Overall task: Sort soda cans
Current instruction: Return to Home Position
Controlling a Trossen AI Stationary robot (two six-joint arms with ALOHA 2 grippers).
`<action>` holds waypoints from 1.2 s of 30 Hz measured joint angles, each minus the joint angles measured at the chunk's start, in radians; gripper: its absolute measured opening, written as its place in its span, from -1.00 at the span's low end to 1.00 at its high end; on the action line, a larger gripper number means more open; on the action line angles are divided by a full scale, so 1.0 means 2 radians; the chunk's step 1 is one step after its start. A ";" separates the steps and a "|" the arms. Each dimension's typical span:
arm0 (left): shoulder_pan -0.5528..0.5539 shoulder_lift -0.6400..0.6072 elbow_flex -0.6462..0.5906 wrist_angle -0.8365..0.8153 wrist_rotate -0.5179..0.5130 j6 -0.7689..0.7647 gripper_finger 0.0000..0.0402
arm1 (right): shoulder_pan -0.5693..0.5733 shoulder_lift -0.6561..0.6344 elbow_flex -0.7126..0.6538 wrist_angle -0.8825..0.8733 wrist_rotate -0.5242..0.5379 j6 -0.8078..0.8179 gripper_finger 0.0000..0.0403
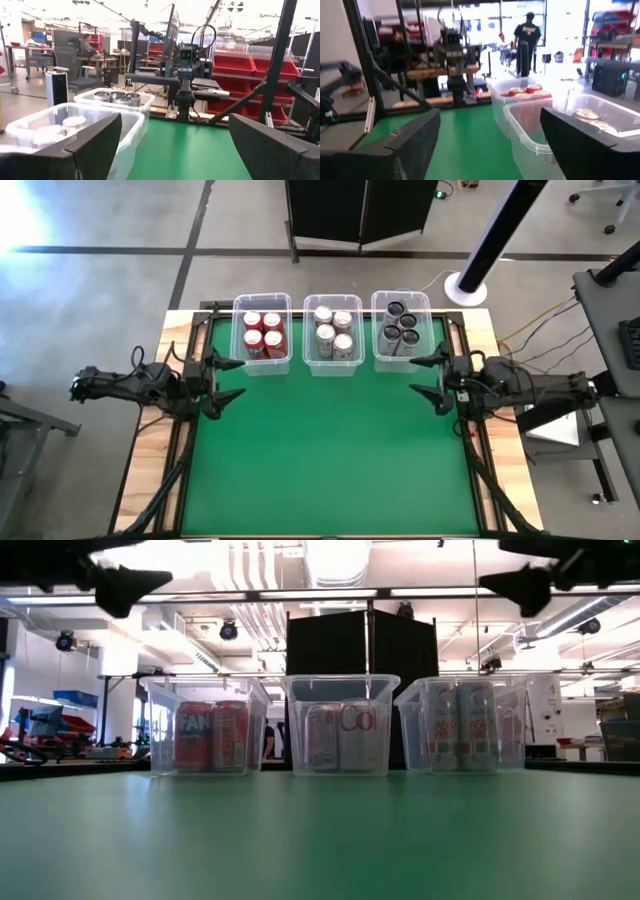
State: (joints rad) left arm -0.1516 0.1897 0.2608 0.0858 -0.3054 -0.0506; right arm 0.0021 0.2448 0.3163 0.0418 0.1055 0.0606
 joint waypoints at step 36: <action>0.010 -0.086 -0.125 -0.005 0.095 0.027 0.74 | 0.000 -0.085 -0.152 -0.002 0.012 -0.003 -0.94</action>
State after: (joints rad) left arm -0.1324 0.0185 0.0105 0.0761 -0.1161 0.0038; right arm 0.0016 0.0751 0.0129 0.0382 0.1295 0.0547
